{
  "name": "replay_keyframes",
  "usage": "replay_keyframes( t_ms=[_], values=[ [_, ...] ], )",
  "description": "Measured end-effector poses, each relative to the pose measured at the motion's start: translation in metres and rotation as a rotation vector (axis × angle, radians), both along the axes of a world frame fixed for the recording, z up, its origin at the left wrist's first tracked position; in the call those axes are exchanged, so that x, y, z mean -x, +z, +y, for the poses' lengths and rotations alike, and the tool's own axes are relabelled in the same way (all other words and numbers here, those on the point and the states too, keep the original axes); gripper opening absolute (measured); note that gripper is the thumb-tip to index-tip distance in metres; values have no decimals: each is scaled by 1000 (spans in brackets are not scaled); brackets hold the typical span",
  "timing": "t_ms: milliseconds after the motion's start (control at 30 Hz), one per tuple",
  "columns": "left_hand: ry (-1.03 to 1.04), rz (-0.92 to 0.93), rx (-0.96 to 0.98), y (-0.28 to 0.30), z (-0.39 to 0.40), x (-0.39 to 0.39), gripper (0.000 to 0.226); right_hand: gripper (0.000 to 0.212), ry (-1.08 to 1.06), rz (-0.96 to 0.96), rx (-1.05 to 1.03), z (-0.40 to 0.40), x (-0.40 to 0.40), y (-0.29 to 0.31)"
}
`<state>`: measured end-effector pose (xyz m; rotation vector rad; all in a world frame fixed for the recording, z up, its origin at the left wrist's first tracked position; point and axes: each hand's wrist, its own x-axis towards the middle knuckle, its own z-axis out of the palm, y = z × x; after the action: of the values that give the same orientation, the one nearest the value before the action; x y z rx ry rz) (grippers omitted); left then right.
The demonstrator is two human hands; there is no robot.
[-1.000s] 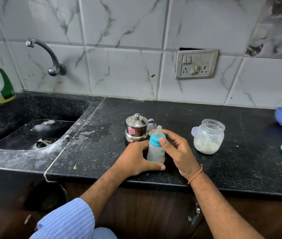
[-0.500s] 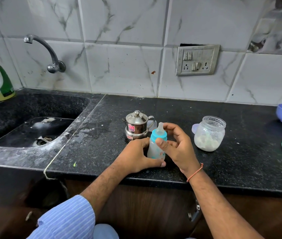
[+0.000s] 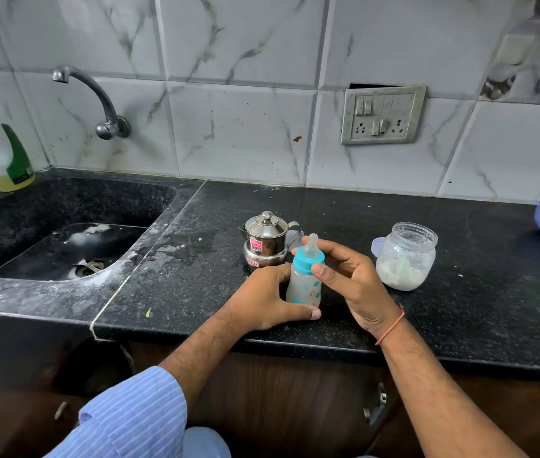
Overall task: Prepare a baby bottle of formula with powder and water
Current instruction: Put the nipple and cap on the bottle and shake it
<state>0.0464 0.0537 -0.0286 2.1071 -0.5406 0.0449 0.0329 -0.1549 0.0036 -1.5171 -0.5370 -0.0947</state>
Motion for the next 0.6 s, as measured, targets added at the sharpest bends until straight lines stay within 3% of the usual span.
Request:
replay_keyframes(
  t_ms=[133,400,467,600],
  values=[
    [-2,13,0,-1,0,-1,70,44,7,10,53,-4,0,5],
    [2,-80,-13,4,-1,5,74,45,-427,-42,185,23,8,2],
    [2,-68,-17,5,-1,5,71,47,-368,-56,230,19,6,6],
    [18,-24,4,2,-1,3,69,53,10,-16,177,4,8,16]
  ],
)
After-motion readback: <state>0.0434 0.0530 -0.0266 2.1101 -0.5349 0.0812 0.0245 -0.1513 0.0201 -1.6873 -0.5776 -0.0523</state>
